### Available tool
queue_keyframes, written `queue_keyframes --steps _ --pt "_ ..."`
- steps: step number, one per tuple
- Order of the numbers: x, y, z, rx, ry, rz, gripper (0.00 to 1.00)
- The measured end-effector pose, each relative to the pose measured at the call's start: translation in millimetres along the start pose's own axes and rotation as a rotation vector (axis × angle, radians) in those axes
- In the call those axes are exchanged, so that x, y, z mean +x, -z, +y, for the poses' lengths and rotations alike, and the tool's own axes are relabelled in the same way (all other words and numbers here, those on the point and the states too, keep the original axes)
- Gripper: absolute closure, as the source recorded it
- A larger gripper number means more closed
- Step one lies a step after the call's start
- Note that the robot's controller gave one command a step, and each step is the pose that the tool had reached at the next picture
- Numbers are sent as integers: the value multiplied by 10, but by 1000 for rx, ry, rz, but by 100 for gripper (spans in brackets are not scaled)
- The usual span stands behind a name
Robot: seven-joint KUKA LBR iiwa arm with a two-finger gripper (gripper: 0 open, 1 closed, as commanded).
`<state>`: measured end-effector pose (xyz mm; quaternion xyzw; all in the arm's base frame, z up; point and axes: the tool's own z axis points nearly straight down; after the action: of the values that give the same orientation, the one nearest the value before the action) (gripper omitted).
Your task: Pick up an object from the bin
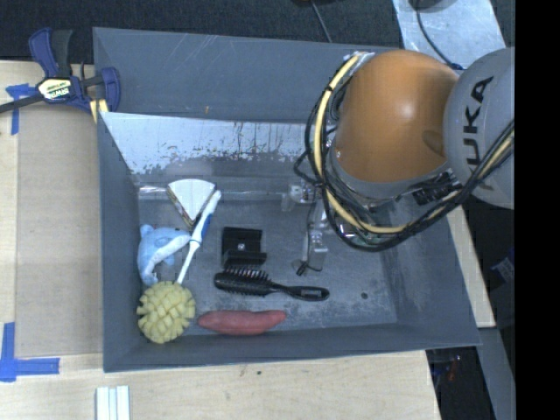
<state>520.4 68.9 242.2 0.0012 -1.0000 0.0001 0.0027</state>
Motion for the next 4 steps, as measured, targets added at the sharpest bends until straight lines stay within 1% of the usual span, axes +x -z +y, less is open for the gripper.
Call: queue_keyframes --steps 1,2,3,4 --pt "-15 46 -4 -1 -3 -9 0" --pt "160 -1460 -135 -2 -125 -11 0" --pt "254 -806 -151 -4 -101 -25 0" --pt "173 -1700 -150 -2 -137 -15 0"
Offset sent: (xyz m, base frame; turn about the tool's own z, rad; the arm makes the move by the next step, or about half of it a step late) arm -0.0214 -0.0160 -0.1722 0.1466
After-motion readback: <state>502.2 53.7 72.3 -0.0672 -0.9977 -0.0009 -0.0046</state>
